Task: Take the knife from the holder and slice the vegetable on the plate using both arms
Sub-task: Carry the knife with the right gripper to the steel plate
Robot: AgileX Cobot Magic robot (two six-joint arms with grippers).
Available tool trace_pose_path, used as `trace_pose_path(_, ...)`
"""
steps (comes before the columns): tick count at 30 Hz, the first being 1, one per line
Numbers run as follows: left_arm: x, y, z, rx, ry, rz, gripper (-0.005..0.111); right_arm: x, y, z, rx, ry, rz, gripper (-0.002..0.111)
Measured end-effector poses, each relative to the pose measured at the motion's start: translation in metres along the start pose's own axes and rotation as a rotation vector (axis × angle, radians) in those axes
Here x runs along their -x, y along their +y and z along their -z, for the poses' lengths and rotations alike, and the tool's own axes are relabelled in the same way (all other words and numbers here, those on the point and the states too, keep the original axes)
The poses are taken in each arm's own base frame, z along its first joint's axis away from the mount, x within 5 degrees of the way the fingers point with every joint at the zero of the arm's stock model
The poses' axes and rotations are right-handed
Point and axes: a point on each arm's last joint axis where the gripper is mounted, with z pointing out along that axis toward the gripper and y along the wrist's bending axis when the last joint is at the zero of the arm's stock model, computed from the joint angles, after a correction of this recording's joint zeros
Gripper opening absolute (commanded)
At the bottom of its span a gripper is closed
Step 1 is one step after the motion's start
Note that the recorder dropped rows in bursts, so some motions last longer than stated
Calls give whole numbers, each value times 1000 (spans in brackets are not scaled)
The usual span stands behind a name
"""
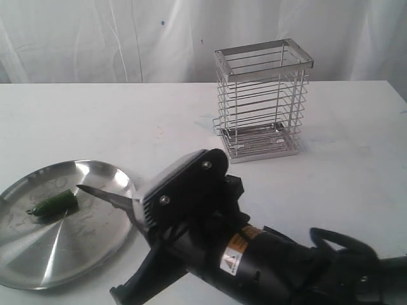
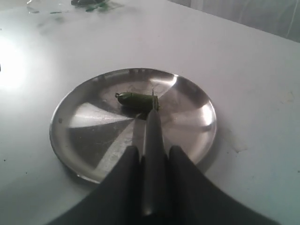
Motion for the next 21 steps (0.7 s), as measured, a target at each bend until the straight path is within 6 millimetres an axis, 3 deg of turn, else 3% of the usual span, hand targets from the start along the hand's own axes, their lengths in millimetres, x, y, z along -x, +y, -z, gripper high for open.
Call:
trace_pose_path(13, 0, 0, 0, 0, 0, 0, 0, -8, 17, -67, -14, -14, 159, 0)
trace_pose_path(21, 0, 0, 0, 0, 0, 0, 0, -19, 26, -81, 2, 10, 204, 0)
